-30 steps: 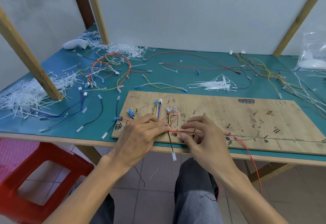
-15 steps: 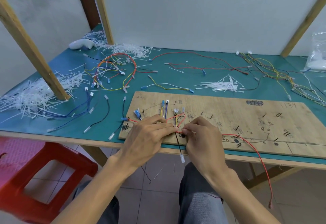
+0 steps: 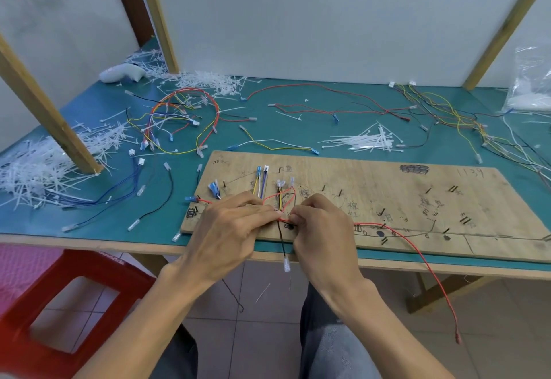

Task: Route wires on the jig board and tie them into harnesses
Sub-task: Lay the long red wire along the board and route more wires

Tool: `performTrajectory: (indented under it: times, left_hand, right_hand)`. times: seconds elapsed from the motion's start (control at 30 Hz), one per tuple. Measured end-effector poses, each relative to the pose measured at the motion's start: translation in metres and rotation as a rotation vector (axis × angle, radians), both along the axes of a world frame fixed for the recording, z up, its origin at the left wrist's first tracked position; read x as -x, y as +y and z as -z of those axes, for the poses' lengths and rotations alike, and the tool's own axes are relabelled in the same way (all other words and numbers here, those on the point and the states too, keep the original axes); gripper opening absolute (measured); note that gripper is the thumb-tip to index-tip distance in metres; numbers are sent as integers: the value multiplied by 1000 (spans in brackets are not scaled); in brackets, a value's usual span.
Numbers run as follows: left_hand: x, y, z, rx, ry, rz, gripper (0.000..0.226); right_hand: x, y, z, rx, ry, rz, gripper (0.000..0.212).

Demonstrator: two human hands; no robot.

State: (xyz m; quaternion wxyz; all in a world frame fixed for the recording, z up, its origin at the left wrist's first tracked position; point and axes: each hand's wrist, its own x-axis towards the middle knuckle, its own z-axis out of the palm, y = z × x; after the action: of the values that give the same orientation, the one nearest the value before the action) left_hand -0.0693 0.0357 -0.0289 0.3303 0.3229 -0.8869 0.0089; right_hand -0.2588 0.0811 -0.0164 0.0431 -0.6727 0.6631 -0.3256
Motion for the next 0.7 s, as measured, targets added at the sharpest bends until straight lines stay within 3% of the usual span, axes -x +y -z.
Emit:
performTrajectory:
  times: [0.23,0.43,0.53,0.63,0.7]
  left_hand:
    - [-4,6,1,-32,15,24,30]
    - [-4,8,4,-41,22,32,25]
    - [-3,9,4,-42,34,3,27]
    - [-3,9,2,-28,45,-15,28]
    - [-3,10,2,-48,43,-8,28]
  right_hand:
    - [6,4,-10,-106,-34,-48,18]
    - [33,-32,-45,-511,-298,-64,22]
    - [36,-54,-52,-544,-217,-97,35]
    - [35,-66,-51,-522,-21,-127,32]
    - [35,-73,-46,-479,-41,-140,30]
